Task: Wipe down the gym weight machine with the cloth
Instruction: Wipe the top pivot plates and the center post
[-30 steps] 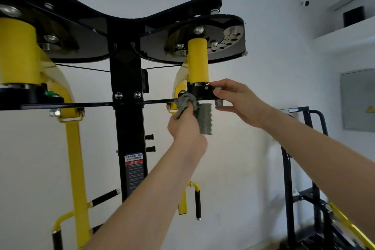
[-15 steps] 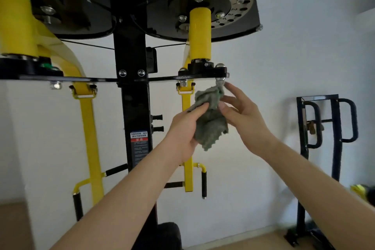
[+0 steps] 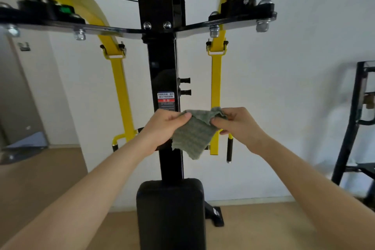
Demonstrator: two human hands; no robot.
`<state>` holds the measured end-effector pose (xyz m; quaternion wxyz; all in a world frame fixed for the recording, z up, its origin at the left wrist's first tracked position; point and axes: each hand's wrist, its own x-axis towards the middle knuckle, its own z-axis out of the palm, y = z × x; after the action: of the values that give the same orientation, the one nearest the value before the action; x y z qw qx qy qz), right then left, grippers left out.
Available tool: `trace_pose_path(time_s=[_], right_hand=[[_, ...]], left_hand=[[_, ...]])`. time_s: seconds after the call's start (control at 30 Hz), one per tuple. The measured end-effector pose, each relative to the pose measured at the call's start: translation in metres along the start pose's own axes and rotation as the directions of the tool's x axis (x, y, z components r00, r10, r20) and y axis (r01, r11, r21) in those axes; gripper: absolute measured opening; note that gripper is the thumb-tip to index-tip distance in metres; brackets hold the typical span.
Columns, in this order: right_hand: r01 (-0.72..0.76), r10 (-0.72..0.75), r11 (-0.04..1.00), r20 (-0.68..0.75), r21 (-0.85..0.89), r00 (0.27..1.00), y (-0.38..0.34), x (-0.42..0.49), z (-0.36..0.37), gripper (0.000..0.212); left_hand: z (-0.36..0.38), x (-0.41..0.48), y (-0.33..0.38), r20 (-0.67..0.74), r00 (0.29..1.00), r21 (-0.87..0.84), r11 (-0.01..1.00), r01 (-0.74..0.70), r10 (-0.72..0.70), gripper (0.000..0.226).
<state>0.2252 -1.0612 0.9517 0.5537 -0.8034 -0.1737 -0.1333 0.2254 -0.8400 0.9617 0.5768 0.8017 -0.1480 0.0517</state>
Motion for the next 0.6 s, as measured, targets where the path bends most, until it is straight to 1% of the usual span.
trace_pose_path(time_s=[0.07,0.1,0.13,0.2,0.23,0.27,0.33,0.4,0.43,0.53,0.6], right_hand=[[-0.122,0.125,0.991,0.054,-0.051,0.991,0.004,0.01,0.015,0.017],[-0.161,0.165,0.985,0.057,-0.064,0.985,0.005,0.014,0.023,0.018],[-0.172,0.174,0.984,0.047,-0.056,0.984,0.004,0.018,0.031,0.017],[-0.109,0.109,0.993,0.004,0.035,0.994,0.001,0.026,0.049,0.022],[-0.057,0.057,0.996,0.003,0.072,0.998,0.0,0.03,0.059,0.027],[-0.002,0.0,0.997,0.025,0.073,1.0,-0.002,0.035,0.069,0.03],[0.08,-0.076,0.996,0.109,-0.032,0.991,-0.004,0.044,0.092,0.04],[0.129,-0.106,0.979,0.151,-0.159,0.983,-0.005,0.054,0.117,0.049],[0.136,-0.111,0.974,0.14,-0.183,0.984,-0.004,0.06,0.128,0.046],[0.133,-0.124,0.974,0.063,-0.185,0.99,0.003,0.076,0.149,0.023],[0.132,-0.12,0.97,0.071,-0.205,0.99,0.005,0.085,0.148,0.014]], left_hand=[[-0.015,0.003,-0.011,-0.082,0.996,-0.025,1.0,-0.018,0.016,0.021],[-0.022,0.004,-0.017,-0.117,0.993,-0.039,0.999,-0.028,0.023,0.019],[-0.03,0.006,-0.022,-0.142,0.989,-0.055,0.998,-0.037,0.029,0.016],[-0.045,0.01,-0.031,-0.155,0.987,-0.069,0.996,-0.061,0.049,0.012],[-0.052,0.014,-0.035,-0.147,0.987,-0.064,0.995,-0.07,0.06,0.011],[-0.06,0.018,-0.039,-0.133,0.988,-0.051,0.995,-0.081,0.074,0.011],[-0.075,0.027,-0.048,-0.09,0.99,-0.012,0.994,-0.108,0.106,0.01],[-0.089,0.038,-0.055,-0.025,0.991,0.024,0.991,-0.128,0.129,0.011],[-0.096,0.043,-0.058,0.01,0.991,0.03,0.99,-0.137,0.137,0.011],[-0.112,0.06,-0.067,0.109,0.98,0.069,0.983,-0.172,0.164,0.014],[-0.12,0.072,-0.073,0.138,0.971,0.135,0.967,-0.215,0.197,0.011]])
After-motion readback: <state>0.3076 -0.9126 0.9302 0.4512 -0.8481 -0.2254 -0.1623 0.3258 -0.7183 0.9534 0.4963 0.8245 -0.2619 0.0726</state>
